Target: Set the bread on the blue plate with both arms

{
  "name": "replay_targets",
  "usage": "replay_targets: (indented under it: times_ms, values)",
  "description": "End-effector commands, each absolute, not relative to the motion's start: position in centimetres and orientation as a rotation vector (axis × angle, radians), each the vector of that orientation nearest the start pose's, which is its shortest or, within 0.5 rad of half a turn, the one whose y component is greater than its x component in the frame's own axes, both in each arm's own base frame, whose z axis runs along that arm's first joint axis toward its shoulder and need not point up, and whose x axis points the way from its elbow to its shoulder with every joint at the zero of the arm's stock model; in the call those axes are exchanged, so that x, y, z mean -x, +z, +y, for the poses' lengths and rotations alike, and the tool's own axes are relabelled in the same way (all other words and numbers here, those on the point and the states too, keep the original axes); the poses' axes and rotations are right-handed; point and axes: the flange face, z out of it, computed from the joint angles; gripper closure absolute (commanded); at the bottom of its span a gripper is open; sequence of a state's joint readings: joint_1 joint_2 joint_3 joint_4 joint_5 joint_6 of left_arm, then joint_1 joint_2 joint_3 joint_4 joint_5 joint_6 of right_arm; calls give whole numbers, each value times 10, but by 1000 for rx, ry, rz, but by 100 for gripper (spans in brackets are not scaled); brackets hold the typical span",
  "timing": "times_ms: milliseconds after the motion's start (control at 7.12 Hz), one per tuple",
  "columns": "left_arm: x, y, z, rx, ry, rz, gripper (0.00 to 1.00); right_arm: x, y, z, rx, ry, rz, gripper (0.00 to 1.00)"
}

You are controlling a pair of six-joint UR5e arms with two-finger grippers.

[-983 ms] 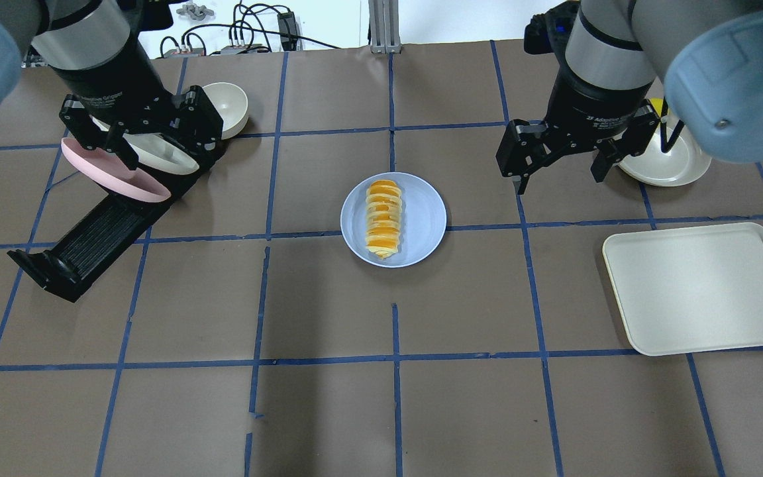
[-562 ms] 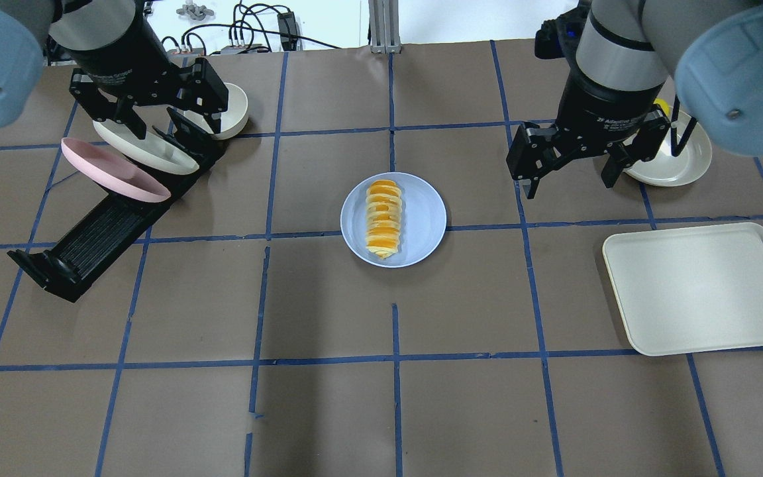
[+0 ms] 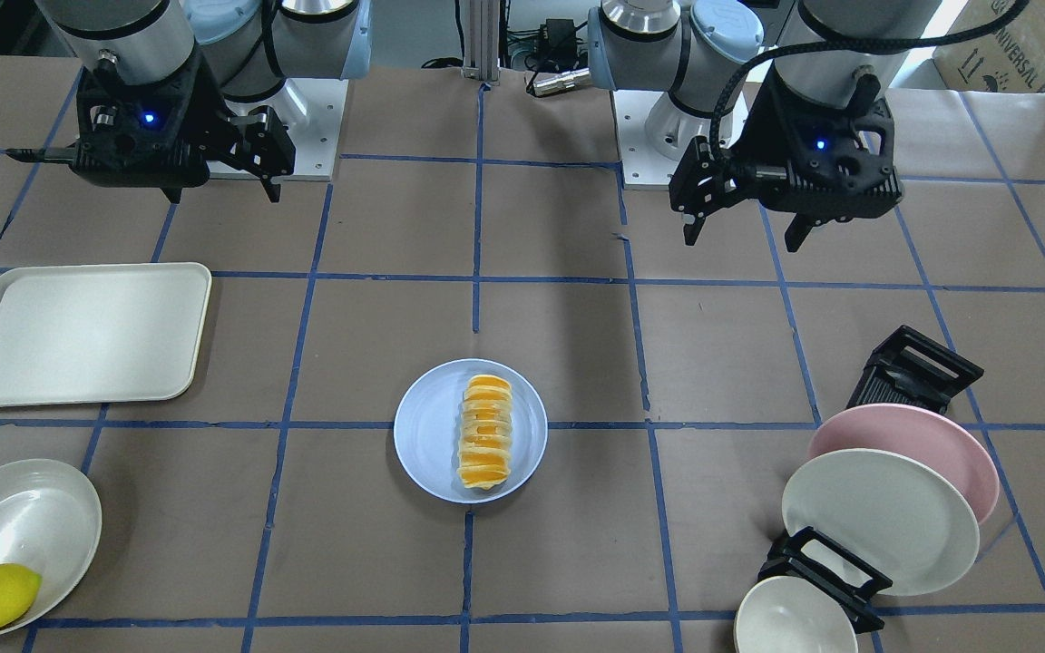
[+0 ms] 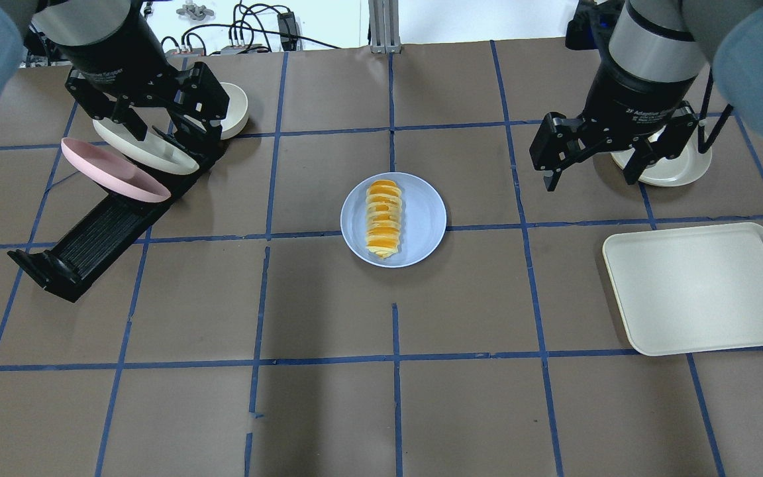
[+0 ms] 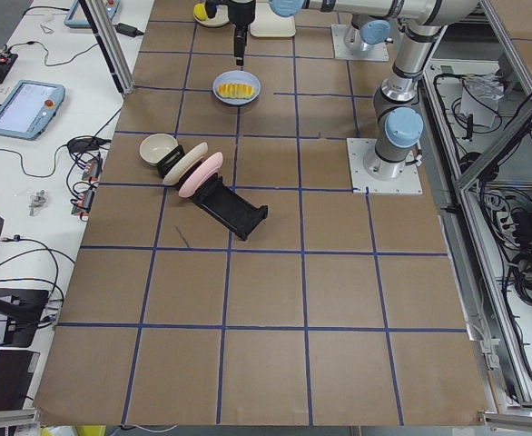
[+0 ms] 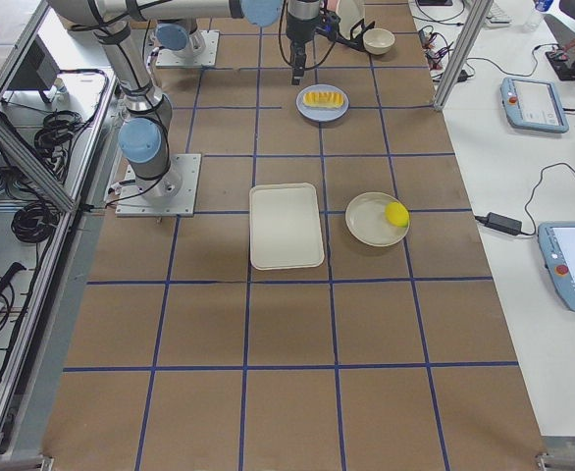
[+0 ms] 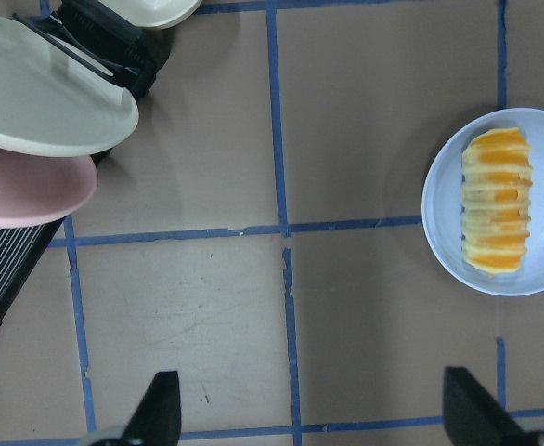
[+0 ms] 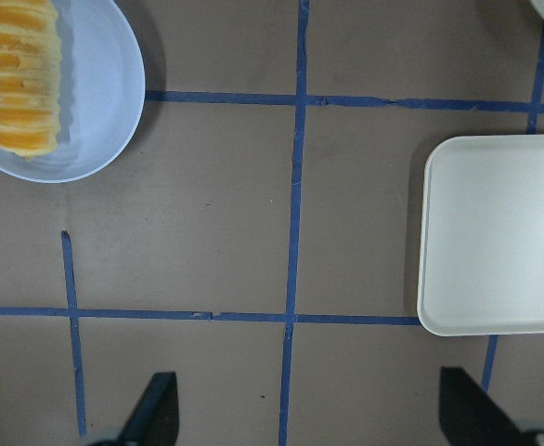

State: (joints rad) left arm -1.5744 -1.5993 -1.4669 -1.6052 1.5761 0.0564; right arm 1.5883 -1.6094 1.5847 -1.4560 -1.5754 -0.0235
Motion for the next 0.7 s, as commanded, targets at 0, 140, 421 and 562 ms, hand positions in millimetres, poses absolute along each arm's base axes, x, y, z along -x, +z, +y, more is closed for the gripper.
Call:
replay_targets:
  times_ms: [0, 140, 421, 562]
  values:
    - [130, 505, -510, -77, -12, 3131, 0, -141, 492, -463, 63, 133, 3142, 0]
    - [129, 489, -524, -75, 24, 3133, 0, -140, 496, -463, 63, 135, 3145, 0]
    - [129, 487, -536, -74, -16, 3122, 0, -140, 498, -461, 63, 162, 3146, 0]
    - [129, 478, -534, -76, -13, 3120, 0, -140, 497, -461, 63, 162, 3146, 0]
